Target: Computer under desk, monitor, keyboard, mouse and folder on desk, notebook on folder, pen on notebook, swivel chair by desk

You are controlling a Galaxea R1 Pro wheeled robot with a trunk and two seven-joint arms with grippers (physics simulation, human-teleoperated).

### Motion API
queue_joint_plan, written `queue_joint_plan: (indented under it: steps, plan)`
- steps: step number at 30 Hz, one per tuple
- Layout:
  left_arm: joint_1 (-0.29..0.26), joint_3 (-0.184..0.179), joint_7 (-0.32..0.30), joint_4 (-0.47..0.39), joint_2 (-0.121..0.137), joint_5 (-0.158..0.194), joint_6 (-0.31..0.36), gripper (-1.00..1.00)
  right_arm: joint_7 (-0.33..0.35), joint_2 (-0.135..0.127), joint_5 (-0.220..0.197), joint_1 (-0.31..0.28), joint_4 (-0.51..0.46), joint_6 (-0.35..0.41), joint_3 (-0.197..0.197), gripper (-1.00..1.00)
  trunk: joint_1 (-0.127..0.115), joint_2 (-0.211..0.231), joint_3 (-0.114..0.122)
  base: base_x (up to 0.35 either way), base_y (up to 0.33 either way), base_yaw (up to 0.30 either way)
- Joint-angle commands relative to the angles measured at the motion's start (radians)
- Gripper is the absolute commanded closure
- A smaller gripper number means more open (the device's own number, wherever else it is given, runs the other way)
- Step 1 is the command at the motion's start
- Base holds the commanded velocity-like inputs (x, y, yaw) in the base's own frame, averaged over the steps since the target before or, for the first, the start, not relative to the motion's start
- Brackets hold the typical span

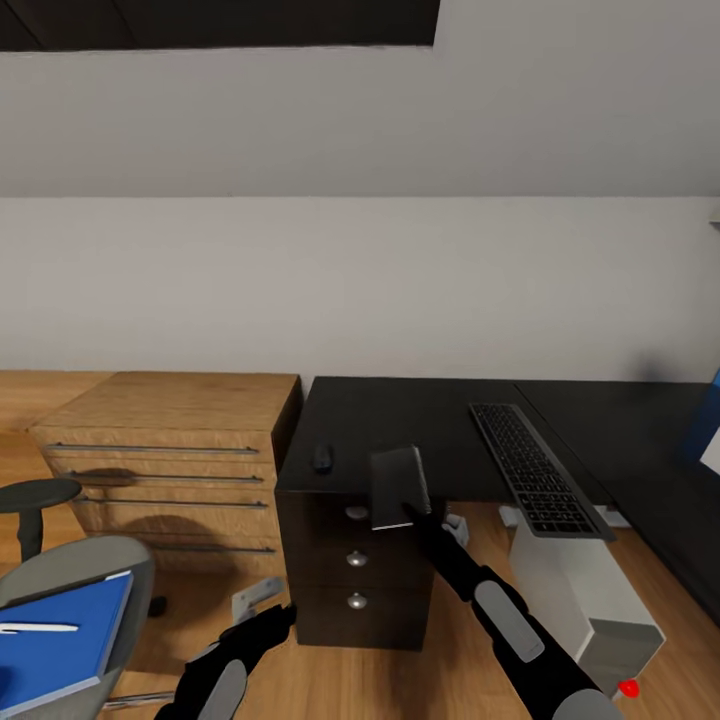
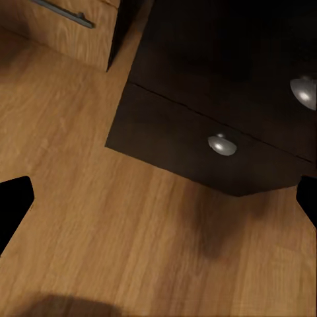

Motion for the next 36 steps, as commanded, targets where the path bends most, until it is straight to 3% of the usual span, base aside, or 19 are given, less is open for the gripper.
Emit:
queue_joint_plan:
  steps: [1, 12, 36]
  plan:
    - [-0.001, 0.004, 0.009, -0.003, 0.0, 0.011, 0.002, -1.0, 0.001, -0.002, -0.011, -0.001, 0.0, 0.004, 0.003, 1.0, 0.0, -0.001, -0.001, 0.0, 0.0, 0.0]
    - [-0.001, 0.024, 0.012, -0.008, 0.005, 0.011, 0.0, -1.0, 0.001, -0.002, -0.012, -0.001, 0.0, 0.002, 0.002, 1.0, 0.0, -0.001, -0.001, 0.0, 0.0, 0.0]
    - [0.0, 0.021, 0.01, -0.009, 0.014, 0.007, -0.007, -1.0, 0.014, 0.003, -0.022, 0.0, 0.001, 0.003, 0.003, 1.0, 0.0, -0.001, -0.001, 0.05, 0.0, 0.0]
